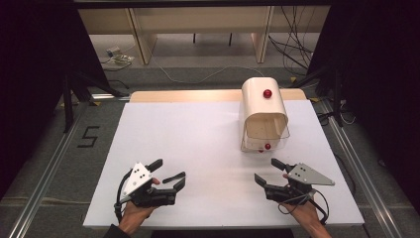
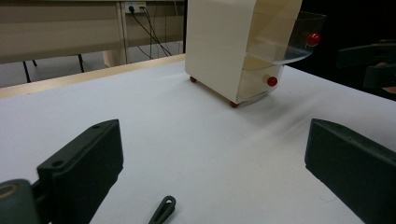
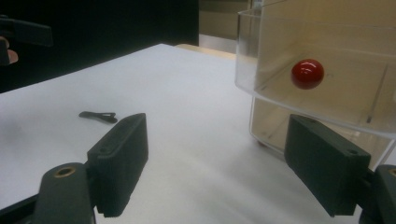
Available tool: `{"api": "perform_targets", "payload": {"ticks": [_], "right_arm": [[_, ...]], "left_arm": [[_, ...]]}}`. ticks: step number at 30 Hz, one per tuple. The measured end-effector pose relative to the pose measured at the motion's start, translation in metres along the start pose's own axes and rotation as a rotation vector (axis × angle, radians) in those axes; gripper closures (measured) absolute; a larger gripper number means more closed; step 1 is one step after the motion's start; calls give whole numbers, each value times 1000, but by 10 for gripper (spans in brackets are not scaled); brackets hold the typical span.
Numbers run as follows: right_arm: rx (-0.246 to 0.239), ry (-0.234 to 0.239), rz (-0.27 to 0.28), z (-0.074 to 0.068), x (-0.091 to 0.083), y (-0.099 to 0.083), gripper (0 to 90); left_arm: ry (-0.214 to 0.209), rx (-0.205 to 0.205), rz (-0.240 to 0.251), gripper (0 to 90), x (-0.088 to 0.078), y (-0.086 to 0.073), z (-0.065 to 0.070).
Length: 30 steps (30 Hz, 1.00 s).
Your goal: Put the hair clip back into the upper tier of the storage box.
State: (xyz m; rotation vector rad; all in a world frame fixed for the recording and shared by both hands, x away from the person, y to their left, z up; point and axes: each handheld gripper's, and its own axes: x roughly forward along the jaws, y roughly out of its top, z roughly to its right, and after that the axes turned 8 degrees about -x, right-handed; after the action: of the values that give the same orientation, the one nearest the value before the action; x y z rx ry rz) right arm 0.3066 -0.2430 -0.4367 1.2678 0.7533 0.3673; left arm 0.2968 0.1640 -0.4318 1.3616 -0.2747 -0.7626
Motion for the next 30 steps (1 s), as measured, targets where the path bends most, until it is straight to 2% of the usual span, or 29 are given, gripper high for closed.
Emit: {"api": "perform_targets", "payload": {"ticks": [15, 25, 30], "right_arm": [[-7, 35, 9, -8, 5, 9, 238], [-56, 129, -24, -19, 21, 23, 237], [-79, 191, -57, -26, 40, 36, 240]], "left_arm": [[-4, -4, 14, 38, -1, 0, -1], [-8, -7, 32, 38, -2, 1, -1], [-9, -7, 33, 38, -3, 1, 0]]}}
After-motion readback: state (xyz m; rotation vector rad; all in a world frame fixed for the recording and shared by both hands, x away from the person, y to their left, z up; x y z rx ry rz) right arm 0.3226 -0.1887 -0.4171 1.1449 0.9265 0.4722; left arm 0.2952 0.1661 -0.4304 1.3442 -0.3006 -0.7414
